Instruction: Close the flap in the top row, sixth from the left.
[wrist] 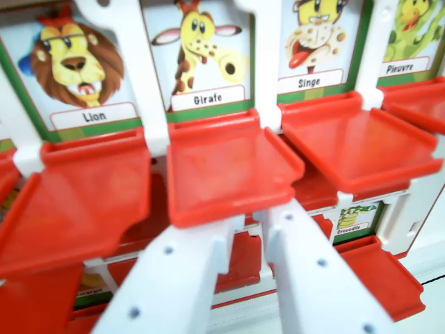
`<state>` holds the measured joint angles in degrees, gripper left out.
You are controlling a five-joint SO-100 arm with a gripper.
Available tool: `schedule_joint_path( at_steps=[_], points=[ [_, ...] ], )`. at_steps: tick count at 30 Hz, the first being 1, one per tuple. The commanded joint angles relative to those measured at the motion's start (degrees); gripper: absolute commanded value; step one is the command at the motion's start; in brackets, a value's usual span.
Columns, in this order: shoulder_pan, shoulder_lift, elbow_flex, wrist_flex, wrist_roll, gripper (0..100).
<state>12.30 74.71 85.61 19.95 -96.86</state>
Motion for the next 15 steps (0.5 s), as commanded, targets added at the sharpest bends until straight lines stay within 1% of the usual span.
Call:
schedule_joint_path(
  at_steps=[1, 15],
  points=[
    [-0.4, 1.7, -7.9, 0.2, 0.0, 0],
    [-2.0, -3.3, -15.8, -0.2, 1.1, 0]
  ],
)
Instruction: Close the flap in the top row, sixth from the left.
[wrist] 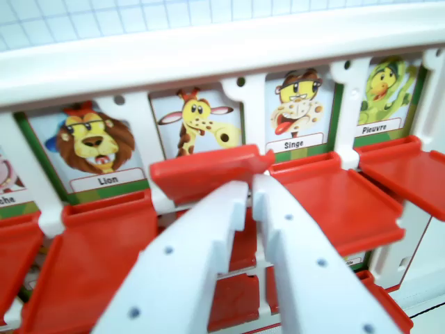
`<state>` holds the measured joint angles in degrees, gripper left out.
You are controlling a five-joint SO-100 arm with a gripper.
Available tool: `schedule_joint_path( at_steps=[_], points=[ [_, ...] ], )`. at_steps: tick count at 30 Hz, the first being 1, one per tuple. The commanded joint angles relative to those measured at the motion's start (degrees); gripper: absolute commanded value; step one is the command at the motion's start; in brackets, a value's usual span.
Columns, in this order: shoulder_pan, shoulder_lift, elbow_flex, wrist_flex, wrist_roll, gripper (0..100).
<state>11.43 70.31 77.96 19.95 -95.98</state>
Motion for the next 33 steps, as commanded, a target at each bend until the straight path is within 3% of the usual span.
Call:
schedule_joint_path(
  at_steps=[1, 12, 20, 26, 33],
  points=[
    [-1.3, 0.5, -8.8, -0.2, 0.4, 0],
    [-2.3, -0.7, -12.0, 0.7, 0.7, 0],
    [-1.7, 9.1, -10.7, 8.8, 1.2, 0],
    [-1.2, 21.0, -4.6, 13.0, -5.8, 0],
    [-1.2, 34.6, 4.3, 17.8, -5.6, 0]
  ],
)
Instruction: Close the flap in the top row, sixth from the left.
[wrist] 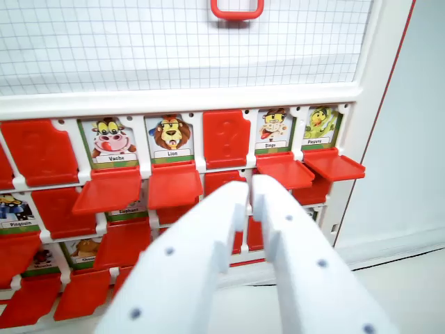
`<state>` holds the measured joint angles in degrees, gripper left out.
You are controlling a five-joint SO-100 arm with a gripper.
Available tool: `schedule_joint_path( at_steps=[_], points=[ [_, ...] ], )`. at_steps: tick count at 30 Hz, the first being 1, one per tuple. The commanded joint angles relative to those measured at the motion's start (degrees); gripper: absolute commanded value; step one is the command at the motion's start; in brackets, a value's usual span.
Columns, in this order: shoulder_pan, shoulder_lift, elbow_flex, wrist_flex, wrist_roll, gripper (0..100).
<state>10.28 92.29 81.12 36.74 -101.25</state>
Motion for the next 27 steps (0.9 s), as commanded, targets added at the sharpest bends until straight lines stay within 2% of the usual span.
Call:
schedule_joint_path(
  at_steps=[1, 4, 9, 22, 27],
  points=[
    [-0.2, 14.4, 2.4, 2.0, -0.4, 0],
    [-0.7, 19.1, 5.9, 4.1, -0.5, 0],
    [-4.0, 25.8, 10.2, 7.4, 0.4, 0],
    [-10.8, 34.8, 12.0, 17.8, 5.7, 0],
    [-11.6, 36.3, 13.8, 18.9, 6.8, 0]
  ],
)
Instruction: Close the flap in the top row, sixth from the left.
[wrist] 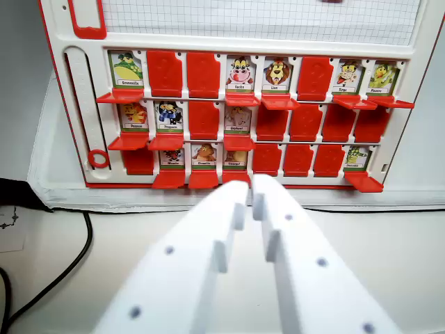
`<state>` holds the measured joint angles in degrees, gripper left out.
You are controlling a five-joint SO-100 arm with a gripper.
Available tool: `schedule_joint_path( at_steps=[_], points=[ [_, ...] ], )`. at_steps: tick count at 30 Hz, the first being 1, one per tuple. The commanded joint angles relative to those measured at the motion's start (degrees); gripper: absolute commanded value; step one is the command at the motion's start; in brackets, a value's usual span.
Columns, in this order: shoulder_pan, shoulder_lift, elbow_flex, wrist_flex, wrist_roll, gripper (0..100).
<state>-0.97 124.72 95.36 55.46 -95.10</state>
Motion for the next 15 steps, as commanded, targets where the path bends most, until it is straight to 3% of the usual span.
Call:
schedule_joint_path(
  at_steps=[1, 6, 15],
  points=[
    [-0.4, 4.1, 0.1, 0.3, 1.1, 0],
    [-0.2, 4.8, 1.5, 1.0, 3.3, 0],
    [0.4, 4.2, 0.9, 1.2, 3.7, 0]
  ],
)
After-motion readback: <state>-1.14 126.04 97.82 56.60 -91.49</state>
